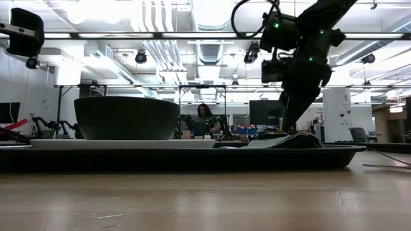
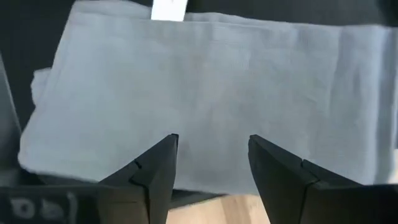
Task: Set up tray
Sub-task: Put the gray table napkin to the right of the white plate on the black serving tray, then put the blue fork on the gray table napkin on the black serving tray
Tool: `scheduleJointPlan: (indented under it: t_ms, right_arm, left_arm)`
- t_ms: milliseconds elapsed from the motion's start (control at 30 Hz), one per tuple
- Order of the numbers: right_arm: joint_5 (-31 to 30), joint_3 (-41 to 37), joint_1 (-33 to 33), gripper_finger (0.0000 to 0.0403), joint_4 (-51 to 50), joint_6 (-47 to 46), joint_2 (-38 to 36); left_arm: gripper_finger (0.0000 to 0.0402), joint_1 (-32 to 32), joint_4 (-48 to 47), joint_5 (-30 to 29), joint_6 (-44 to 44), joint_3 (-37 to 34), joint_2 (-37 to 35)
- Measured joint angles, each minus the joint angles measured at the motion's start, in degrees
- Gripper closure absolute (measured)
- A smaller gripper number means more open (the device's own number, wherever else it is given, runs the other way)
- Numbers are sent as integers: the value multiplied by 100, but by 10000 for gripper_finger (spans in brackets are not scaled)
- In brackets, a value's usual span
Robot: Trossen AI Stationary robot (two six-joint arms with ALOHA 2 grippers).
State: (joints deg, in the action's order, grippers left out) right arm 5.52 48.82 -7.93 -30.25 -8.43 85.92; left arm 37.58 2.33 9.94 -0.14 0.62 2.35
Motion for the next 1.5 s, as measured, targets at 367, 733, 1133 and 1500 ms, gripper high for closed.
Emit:
scheduleJointPlan:
  t_ms: [367,733,1133,1500]
  right_arm:
    - [-158,418,1,215,58,79,1069]
    - [-122,1261,5,220,-500,1121,1968]
    - [-120,1569,0,220,-692,2665,1918]
    - [-120,2188,20,220,-2030,1625,1683]
  left_arm:
    - [331,0,0,0,0,0,0]
    - [331,0,0,1,0,0,-2]
    - [331,0,0,2,0,0,-2]
    - [331,0,0,0,0,2,-2]
